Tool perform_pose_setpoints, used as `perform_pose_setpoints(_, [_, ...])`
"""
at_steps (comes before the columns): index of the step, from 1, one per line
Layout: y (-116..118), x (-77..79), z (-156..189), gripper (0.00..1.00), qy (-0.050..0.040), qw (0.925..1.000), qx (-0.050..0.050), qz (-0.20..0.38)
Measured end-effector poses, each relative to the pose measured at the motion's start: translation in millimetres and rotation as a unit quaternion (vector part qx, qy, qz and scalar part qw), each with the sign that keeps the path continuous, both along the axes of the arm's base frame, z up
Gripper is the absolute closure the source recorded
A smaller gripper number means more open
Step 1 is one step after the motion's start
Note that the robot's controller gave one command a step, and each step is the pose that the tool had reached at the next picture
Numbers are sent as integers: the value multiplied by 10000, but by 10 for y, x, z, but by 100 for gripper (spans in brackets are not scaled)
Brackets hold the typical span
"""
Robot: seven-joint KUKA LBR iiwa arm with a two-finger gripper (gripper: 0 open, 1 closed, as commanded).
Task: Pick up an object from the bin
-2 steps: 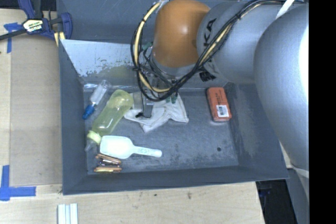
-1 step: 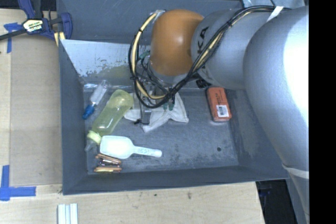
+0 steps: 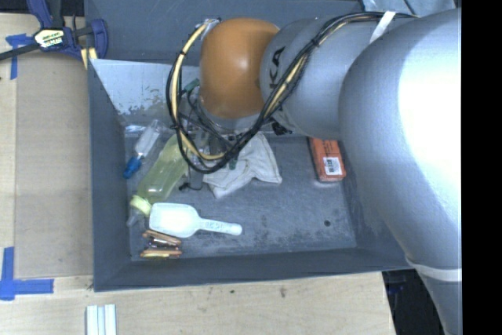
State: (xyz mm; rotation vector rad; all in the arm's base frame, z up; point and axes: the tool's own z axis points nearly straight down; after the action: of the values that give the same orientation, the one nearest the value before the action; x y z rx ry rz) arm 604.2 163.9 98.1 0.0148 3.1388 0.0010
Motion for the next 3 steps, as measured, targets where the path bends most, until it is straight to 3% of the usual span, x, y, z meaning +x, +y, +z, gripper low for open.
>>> perform_pose_setpoints(1, [160,28,-107,0,-1,10000,13,-40])
perform_pose_setpoints(2, [41,22,-40,0,3,9948,5,-1022])
perform_pose_setpoints(3, [-130,226,-141,100,-21,10000,10,65])
